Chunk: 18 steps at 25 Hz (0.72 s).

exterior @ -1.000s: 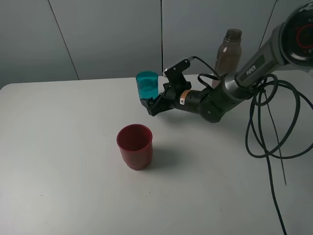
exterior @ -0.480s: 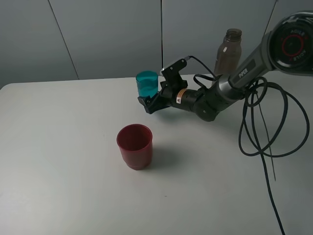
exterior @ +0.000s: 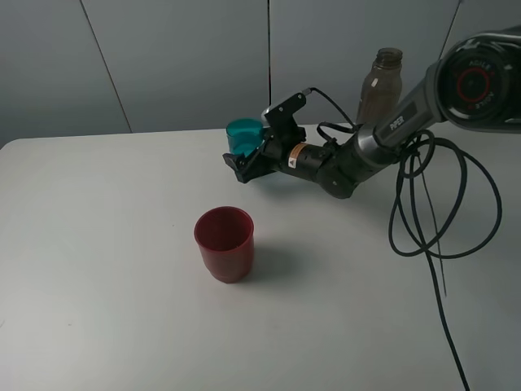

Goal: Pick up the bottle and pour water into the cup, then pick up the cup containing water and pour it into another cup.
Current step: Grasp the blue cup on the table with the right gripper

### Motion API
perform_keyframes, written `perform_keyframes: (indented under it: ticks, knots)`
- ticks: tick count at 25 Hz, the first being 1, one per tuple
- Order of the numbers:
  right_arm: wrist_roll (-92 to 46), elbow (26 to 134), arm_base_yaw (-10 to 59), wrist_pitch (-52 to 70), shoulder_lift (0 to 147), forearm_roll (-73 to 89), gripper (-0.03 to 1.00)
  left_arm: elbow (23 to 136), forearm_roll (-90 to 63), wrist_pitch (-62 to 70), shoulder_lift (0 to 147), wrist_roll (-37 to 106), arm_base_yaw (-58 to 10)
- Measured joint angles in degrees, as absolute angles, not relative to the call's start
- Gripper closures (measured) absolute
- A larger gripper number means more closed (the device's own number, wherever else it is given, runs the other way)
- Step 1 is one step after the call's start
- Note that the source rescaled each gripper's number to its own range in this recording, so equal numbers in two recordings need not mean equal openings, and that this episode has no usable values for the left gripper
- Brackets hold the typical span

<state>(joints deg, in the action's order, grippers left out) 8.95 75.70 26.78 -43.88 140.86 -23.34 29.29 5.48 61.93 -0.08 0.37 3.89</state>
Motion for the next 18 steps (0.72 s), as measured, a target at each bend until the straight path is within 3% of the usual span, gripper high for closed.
perform_keyframes:
  ticks: [18]
  knots:
    - [9.54,78.27,26.78,-44.52,143.22,-23.34,-0.03,29.29,5.48,61.93,-0.08,0.37,3.89]
